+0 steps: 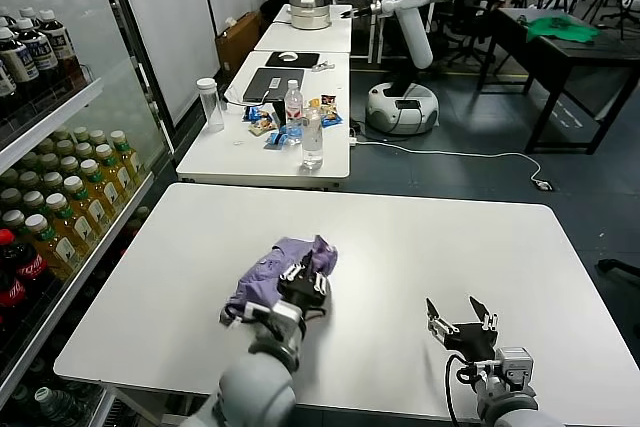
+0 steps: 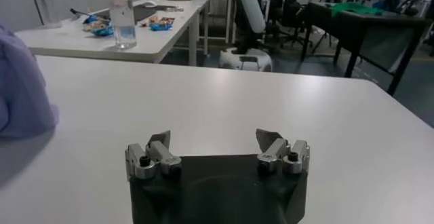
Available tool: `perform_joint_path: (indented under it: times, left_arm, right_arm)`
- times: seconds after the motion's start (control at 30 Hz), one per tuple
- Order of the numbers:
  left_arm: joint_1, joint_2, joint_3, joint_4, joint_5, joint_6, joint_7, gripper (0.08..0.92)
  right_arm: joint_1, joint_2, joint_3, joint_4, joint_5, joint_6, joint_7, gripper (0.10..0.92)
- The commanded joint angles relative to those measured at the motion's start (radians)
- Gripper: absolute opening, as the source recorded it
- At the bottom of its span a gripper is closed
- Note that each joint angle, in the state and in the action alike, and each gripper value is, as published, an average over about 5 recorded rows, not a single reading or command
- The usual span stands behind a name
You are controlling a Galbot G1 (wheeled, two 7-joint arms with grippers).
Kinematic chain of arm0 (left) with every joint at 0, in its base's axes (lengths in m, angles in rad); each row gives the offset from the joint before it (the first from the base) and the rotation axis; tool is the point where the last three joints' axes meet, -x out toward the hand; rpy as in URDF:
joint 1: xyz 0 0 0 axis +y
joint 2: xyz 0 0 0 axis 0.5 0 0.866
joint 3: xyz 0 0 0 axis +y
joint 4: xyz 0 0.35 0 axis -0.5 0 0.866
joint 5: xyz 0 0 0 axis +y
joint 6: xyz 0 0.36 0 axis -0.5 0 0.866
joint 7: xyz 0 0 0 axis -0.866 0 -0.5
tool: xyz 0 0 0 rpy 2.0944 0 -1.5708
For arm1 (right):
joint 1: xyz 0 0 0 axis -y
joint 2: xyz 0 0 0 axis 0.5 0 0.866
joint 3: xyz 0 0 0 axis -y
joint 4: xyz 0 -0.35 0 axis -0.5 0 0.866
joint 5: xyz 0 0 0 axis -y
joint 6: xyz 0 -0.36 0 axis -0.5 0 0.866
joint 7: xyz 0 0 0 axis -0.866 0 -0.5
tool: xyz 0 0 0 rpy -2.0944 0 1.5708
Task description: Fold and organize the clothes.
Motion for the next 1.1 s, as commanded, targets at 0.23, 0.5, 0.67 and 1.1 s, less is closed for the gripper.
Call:
perform_joint_path:
  times: [0.23, 0.5, 0.67, 1.1]
  left_arm:
    - [0.228, -0.029, -0.005, -0.157, 0.08, -0.063, 0.094, 0.554]
    - [0.329, 0.033, -0.172, -0.259, -0.076, -0.103, 0.128, 0.78]
    - [0.34, 0.06, -0.238, -0.234, -0.078, -0.121, 0.107, 0.821]
    - [0.353, 0.064, -0.301, -0.203, -0.099, -0.136, 0.074, 0.823]
  right_arm:
    - [0.032, 0.018, -0.053, -0.012, 0.002, 0.005, -0.016, 0.823]
    - [0.037, 0.056, -0.14, -0.012, 0.028, 0.017, -0.032, 0.823]
    - [0.061, 0.098, -0.221, -0.059, 0.036, 0.016, -0.021, 0.823]
    - [0.208, 0.268, -0.307, -0.271, 0.13, 0.039, 0.11, 0.823]
